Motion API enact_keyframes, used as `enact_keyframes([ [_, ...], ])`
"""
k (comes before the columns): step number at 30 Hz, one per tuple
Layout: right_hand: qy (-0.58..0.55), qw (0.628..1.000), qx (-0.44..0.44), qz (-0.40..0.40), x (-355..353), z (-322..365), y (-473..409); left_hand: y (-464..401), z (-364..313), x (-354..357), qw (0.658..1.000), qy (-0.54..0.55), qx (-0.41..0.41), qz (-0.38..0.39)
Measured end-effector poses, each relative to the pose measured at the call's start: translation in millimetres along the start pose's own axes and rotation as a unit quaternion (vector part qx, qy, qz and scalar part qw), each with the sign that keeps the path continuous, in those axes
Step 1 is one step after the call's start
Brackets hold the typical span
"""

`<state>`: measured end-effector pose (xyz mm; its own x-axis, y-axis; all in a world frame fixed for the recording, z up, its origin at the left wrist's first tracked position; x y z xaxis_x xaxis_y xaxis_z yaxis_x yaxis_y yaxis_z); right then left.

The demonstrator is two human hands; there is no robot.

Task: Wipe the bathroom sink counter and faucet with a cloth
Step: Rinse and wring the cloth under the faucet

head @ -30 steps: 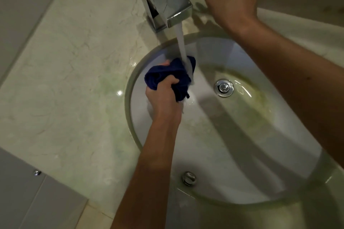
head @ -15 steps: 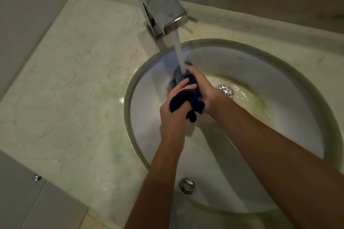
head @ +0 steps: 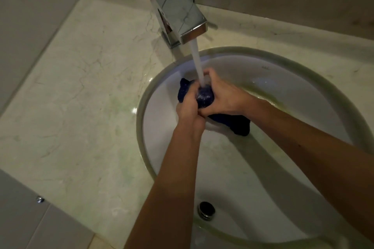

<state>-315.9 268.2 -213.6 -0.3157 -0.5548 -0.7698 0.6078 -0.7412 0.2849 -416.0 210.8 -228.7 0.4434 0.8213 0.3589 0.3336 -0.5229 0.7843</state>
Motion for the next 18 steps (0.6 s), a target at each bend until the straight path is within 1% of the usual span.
enact_keyframes([
  [4,-0.029,1.000,-0.004,-0.009,-8,-11,0,1,3,1,0.996,0.091,0.008,-0.005],
  [9,0.044,0.999,0.010,0.002,-3,-27,3,6,3,-5,0.982,0.186,-0.017,0.014],
  [13,0.038,0.997,-0.011,0.069,-10,-23,-6,10,6,-7,0.970,0.238,-0.019,0.036],
  [16,0.123,0.983,-0.036,0.128,-8,-22,-7,7,-1,-8,0.964,0.265,0.001,0.031],
  [17,0.155,0.979,-0.038,0.130,-6,-24,-6,7,-2,-8,0.962,0.270,0.003,0.028],
  [18,0.188,0.975,-0.042,0.113,-6,-26,-7,7,-2,-8,0.961,0.275,0.002,0.028],
])
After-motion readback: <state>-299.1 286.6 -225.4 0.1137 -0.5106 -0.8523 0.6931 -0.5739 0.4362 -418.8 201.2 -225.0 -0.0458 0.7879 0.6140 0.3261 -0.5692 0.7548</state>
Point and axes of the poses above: each hand's wrist, its own y-axis away from the middle knuckle, its own x-axis out of the palm, z = x × y, the point moved 3 cm from there along -y, towards the middle knuckle, and after that the axes turned 14 degrees about y, right-handed, at the moved point
